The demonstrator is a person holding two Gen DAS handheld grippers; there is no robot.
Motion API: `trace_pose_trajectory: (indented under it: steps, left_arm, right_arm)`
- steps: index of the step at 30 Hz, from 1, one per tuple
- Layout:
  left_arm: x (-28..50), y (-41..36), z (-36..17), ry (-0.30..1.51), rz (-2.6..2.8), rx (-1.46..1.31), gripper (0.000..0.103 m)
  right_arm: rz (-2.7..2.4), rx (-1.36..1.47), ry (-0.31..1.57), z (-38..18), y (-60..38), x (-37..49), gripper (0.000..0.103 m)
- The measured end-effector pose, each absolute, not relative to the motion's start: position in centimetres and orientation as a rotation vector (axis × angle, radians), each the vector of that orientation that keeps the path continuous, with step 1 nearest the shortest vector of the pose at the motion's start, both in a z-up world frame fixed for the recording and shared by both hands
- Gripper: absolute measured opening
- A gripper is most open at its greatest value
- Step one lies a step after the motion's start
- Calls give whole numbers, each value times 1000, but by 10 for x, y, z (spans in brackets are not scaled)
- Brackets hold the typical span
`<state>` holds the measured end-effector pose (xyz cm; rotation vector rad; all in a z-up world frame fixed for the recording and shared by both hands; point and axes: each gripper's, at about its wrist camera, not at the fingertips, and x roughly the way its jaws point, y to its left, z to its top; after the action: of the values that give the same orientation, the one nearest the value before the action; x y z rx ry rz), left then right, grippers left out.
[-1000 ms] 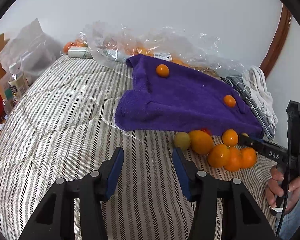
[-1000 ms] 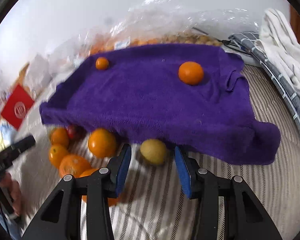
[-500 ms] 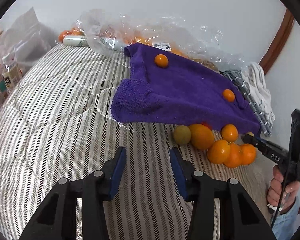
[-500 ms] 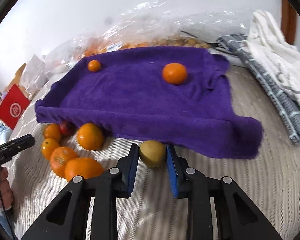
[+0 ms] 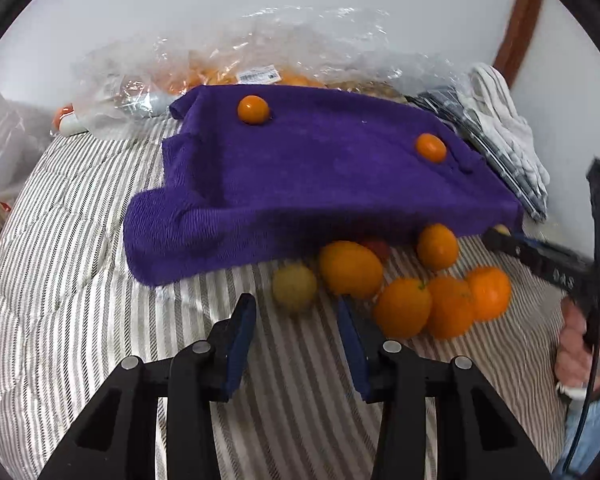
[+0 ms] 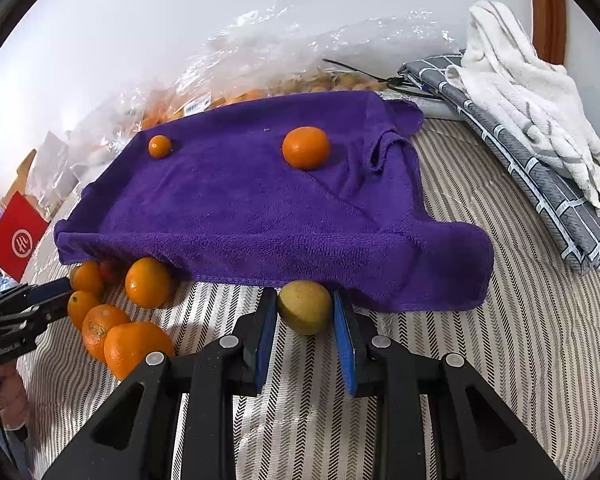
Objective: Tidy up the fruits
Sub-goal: 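Move the right gripper to the green-yellow citrus and close on it, then lift the green-yellow citrus with the right gripper and carry it over the towel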
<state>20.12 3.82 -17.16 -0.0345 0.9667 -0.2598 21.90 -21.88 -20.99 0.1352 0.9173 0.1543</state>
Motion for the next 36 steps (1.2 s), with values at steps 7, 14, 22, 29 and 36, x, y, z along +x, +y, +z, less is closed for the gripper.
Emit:
trace_pose_trajectory:
  steps: [7, 14, 22, 29, 36]
  left_arm:
    - [207, 42, -175, 937, -282, -75, 25]
    - [202, 51, -173, 901, -251, -120, 23]
    - [201, 62, -172, 877, -224, -179, 23]
    - [203, 67, -176, 892, -209, -212, 23]
    - [195, 66, -169, 840, -243, -211, 23]
  right_arm:
    - [151, 119, 913, -210, -217, 219, 28]
    - [139, 86, 907, -210, -214, 218, 28]
    - [135, 45, 921, -212, -210, 220, 29]
    - [140, 58, 912, -212, -211, 219, 29]
    - [173, 206, 897, -213, -230, 218, 28]
